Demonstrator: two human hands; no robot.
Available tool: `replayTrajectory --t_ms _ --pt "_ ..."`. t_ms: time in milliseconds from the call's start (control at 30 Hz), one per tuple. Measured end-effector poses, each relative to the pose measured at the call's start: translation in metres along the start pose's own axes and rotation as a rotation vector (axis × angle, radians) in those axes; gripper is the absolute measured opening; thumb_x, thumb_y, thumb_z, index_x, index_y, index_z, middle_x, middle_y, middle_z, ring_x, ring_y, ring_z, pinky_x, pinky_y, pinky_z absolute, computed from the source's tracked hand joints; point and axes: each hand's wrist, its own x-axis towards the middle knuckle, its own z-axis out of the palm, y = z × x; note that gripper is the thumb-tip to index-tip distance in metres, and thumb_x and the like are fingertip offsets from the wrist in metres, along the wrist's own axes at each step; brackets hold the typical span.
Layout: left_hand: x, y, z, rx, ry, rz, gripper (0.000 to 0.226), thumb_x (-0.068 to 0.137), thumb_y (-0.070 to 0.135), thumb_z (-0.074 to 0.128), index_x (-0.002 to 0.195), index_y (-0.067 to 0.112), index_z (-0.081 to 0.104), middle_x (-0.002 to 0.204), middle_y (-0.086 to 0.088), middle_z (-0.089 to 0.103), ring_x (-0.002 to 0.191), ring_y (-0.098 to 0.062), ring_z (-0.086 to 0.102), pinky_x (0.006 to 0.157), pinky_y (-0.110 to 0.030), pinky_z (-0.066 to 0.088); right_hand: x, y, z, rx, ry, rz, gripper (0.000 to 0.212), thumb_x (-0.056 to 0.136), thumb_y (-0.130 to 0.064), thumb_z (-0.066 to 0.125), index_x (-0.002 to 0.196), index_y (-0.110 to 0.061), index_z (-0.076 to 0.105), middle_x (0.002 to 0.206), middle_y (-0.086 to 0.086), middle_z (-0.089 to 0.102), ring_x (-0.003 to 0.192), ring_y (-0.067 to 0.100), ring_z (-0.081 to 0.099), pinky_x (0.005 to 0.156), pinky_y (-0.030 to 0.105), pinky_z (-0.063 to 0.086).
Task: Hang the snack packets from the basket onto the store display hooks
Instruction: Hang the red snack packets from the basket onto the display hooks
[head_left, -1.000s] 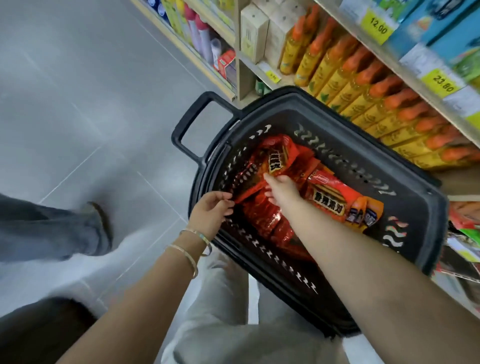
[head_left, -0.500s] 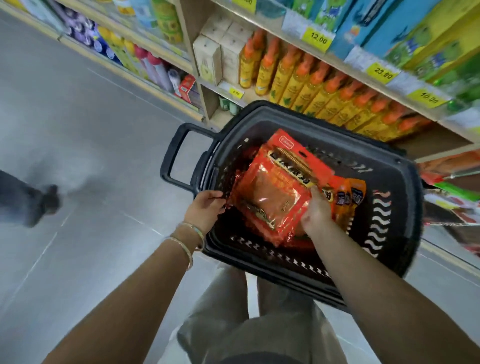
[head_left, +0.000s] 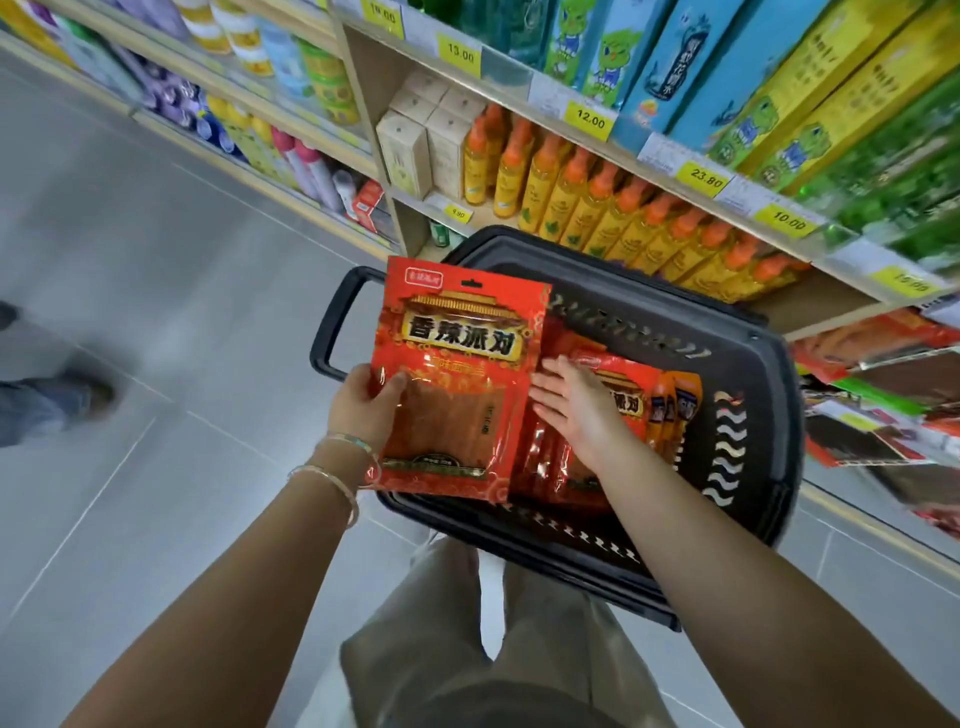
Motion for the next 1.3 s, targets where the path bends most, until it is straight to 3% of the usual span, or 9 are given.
replayTrajectory --t_ms 267,467,600,767,900,1000,1100,1200,1300 --pt "0.024 -0.044 -0.015 0.027 0.105 -0.137 0.019 0.093 0.028 0.051 0.109 0.017 0.054 0.095 0.001 0.057 0.086 -0.022 0.054 0.078 -0.031 0.041 0.05 0.052 0.012 -0.406 0.196 0.026 0.015 0.094 -0.026 0.055 0.092 -0.012 0.06 0.085 0.002 0.063 0.077 0.017 0.06 0.077 0.032 0.049" --pt "0.031 -0.055 -0.017 0.071 0.108 -0.117 0.021 0.093 0.031 0.05 0.111 0.02 0.054 0.095 0.007 0.054 0.085 -0.016 0.051 0.077 -0.027 0.037 0.099 0.059 0.028 -0.773 0.24 -0.021 0.038 0.085 -0.045 0.061 0.061 -0.016 0.054 0.08 0.013 0.063 0.077 0.027 0.059 0.077 0.036 0.048" --pt "0.033 -0.055 -0.016 0.102 0.111 -0.093 0.024 0.094 0.033 0.05 0.114 0.021 0.054 0.095 0.008 0.053 0.085 -0.014 0.049 0.078 -0.027 0.036 0.108 0.063 0.022 -0.862 0.257 -0.034 0.027 0.083 -0.034 0.067 0.074 -0.009 0.059 0.085 0.012 0.064 0.081 0.027 0.06 0.074 0.031 0.044" --pt "0.031 -0.048 -0.017 0.093 0.08 -0.112 0.011 0.092 0.034 0.049 0.096 0.024 0.049 0.083 0.01 0.054 0.081 -0.018 0.052 0.074 -0.029 0.038 0.087 0.062 0.003 -0.64 0.321 -0.004 0.014 0.081 -0.014 0.062 0.077 -0.017 0.048 0.073 0.004 0.057 0.064 0.022 0.055 0.052 0.026 0.036" --pt "0.025 -0.036 -0.018 0.026 0.06 -0.13 0.024 0.089 0.043 0.051 0.099 0.022 0.048 0.092 0.003 0.057 0.084 -0.021 0.054 0.074 -0.031 0.039 0.054 0.059 -0.017 -0.419 0.48 0.074 0.034 0.081 -0.004 0.054 0.115 -0.01 0.053 0.083 0.007 0.062 0.065 0.024 0.059 0.05 0.024 0.041" --pt "0.021 -0.028 -0.018 -0.018 0.033 -0.147 0.041 0.084 0.058 0.052 0.102 0.022 0.049 0.091 0.004 0.057 0.081 -0.019 0.054 0.074 -0.032 0.04 0.032 0.059 -0.034 -0.273 0.524 0.067 0.044 0.091 -0.007 0.048 0.134 -0.006 0.044 0.11 0.01 0.062 0.097 0.032 0.061 0.065 0.027 0.046" --pt "0.016 -0.018 -0.017 -0.066 0.006 -0.116 0.041 0.082 0.058 0.056 0.101 0.022 0.05 0.09 0.005 0.058 0.082 -0.019 0.055 0.078 -0.031 0.043 0.006 0.059 -0.046 -0.182 0.631 0.003 0.045 0.094 -0.032 0.042 0.133 -0.009 0.047 0.124 0.015 0.057 0.096 0.029 0.054 0.072 0.031 0.041" --pt "0.008 -0.002 -0.016 -0.102 -0.071 -0.051 0.03 0.084 0.052 0.058 0.096 0.025 0.054 0.087 0.007 0.061 0.086 -0.021 0.058 0.081 -0.032 0.045 -0.022 0.051 -0.055 -0.35 0.692 -0.098 0.075 0.081 -0.072 0.044 0.127 -0.013 0.051 0.107 0.003 0.057 0.104 0.027 0.053 0.088 0.039 0.04" --pt "-0.005 0.023 -0.009 -0.129 -0.179 0.032 0.018 0.087 0.045 0.058 0.086 0.027 0.058 0.084 0.012 0.064 0.081 -0.014 0.062 0.08 -0.032 0.048 -0.049 0.039 -0.067 -0.433 0.581 -0.266 0.062 0.079 -0.067 0.053 0.092 -0.007 0.062 0.079 0.003 0.062 0.085 0.028 0.062 0.078 0.034 0.046"
